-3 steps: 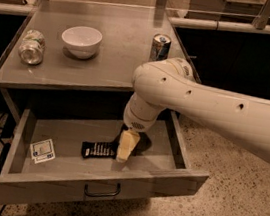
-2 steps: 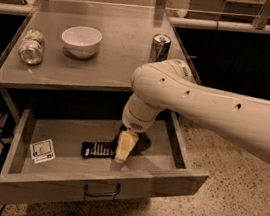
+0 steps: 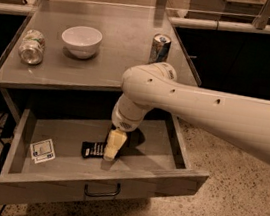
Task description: Pick rxbar chocolate from top drawer and place on counter
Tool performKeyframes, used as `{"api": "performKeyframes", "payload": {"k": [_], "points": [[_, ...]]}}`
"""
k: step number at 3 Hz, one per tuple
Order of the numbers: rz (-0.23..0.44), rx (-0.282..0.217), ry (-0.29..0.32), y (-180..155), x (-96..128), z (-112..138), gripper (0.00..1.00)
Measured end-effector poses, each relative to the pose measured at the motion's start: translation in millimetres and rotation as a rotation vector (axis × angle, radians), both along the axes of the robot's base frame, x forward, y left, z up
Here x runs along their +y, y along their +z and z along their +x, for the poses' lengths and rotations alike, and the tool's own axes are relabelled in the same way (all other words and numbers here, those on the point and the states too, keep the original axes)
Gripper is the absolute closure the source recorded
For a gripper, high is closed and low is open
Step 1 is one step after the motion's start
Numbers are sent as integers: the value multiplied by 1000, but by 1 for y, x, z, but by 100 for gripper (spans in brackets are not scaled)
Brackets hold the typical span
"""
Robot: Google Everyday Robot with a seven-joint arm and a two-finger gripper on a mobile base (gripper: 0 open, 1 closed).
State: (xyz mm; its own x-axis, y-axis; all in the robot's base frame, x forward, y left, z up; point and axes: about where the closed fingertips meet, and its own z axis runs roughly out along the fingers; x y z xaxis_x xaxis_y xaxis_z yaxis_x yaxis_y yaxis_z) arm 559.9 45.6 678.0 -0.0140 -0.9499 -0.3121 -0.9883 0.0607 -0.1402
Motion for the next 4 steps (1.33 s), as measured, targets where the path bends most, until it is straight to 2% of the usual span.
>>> {"api": "performKeyframes", "payload": {"k": [1,2,3,4], "points": [[0,1,0,0,0,0,0],[-1,-3,29,-4,6,-3,0],[4,14,41,-15,11,-4,0],[15,73,50,-47,17,-4,0]]}}
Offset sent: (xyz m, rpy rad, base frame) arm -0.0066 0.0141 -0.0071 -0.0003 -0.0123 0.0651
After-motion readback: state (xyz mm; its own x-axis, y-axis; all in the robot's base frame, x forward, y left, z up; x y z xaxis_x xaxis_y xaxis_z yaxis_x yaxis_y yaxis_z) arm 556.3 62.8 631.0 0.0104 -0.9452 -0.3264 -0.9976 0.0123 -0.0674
